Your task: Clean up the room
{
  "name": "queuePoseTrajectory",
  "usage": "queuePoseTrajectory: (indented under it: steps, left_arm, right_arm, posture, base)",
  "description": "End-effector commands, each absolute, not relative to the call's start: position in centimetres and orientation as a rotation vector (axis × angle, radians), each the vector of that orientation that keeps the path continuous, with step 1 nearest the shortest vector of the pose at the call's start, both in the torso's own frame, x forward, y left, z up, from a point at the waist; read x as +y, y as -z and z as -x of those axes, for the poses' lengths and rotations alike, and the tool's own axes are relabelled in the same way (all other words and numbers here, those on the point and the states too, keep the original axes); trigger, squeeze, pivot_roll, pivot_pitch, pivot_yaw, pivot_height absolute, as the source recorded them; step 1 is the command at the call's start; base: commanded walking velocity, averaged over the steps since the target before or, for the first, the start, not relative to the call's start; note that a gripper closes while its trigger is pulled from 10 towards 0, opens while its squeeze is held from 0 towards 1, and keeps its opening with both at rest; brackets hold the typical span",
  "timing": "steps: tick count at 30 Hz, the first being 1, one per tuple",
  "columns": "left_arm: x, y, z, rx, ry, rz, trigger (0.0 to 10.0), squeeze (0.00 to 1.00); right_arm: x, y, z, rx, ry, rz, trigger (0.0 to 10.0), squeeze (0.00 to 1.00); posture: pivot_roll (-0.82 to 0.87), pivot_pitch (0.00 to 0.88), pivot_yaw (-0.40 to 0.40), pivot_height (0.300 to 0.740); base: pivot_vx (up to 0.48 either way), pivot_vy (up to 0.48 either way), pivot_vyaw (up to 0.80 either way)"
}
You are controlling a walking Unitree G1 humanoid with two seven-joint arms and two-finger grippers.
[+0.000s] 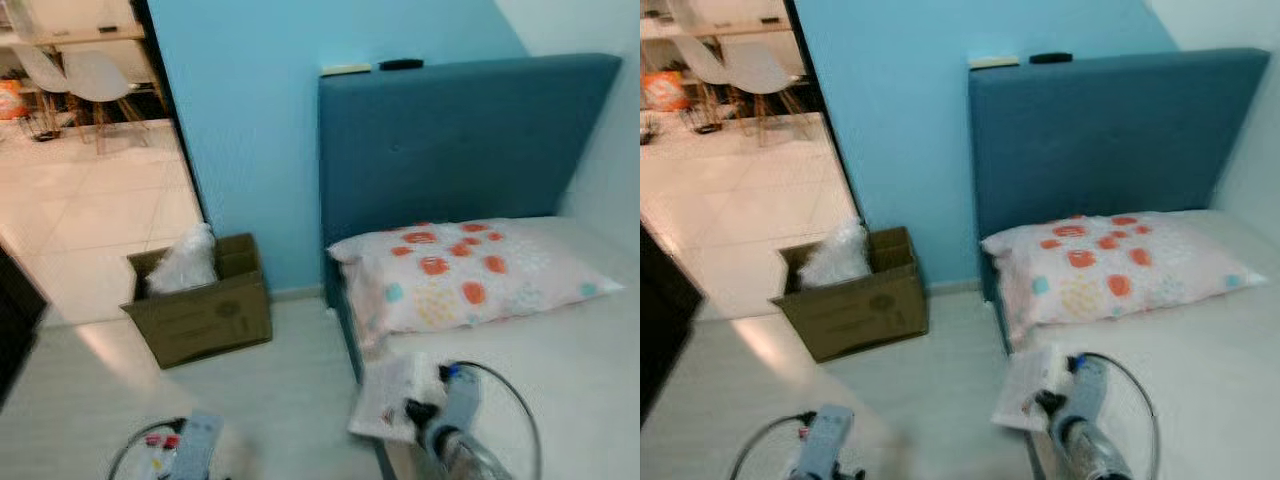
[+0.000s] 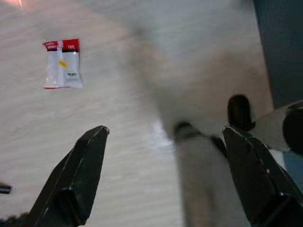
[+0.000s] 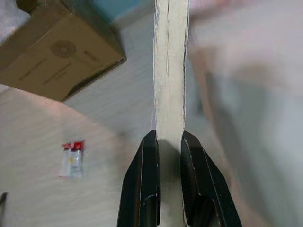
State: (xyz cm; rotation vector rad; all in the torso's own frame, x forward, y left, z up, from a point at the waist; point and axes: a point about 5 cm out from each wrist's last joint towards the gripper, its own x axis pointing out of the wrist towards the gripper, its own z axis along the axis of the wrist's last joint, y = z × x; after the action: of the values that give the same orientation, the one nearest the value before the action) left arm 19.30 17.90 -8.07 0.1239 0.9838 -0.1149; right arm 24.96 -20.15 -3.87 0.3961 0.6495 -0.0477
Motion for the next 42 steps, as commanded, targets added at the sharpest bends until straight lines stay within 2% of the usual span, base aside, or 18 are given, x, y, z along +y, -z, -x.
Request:
queuePoseTrajectory:
  steps: [1,15,18,23,35,42]
  left_arm:
    - [18.5,8.3,-18.7,1.004,0.103,-0.135,10.0,0.00]
    - [18.2,8.3,-18.7,1.009,0.124,-0.134,10.0,0.00]
    - [18.2,8.3,-18.7,1.011,0.131,-0.143,10.0,0.00]
    - [18.0,8.6,-18.3,1.035,0.183,-0.211,10.0,0.00]
    - [18.1,8.7,-17.9,1.039,0.160,-0.189,10.0,0.00]
    - [18.1,8.7,-18.0,1.034,0.136,-0.176,10.0,0.00]
  right_arm:
    - [-19.2,3.5,-25.6,0.618,0.024,-0.408,10.0,0.00]
    - [-20.0,3.6,-25.5,0.641,0.102,-0.400,10.0,0.00]
    - [-20.0,3.6,-25.5,0.640,0.105,-0.403,10.0,0.00]
    - [-19.9,3.6,-25.5,0.640,0.108,-0.406,10.0,0.00]
    - [-19.9,3.5,-25.6,0.635,0.106,-0.414,10.0,0.00]
    - [-20.8,2.8,-26.3,0.612,0.107,-0.330,10.0,0.00]
  posture:
    - [0.01,0.000,-0.001,0.720]
    - [0.00,0.000,0.001,0.720]
    - [0.00,0.000,0.001,0.720]
    - [0.00,0.000,0.000,0.720]
    - [0.01,0.000,-0.002,0.720]
    - [0.01,0.000,-0.004,0.720]
  base:
    - [0.480,0.000,0.00]
    - [0.455,0.000,0.00]
    - [0.000,0.000,0.00]
    - [0.000,-0.449,0.00]
    - [0.000,-0.440,0.00]
    - [0.000,0.000,0.00]
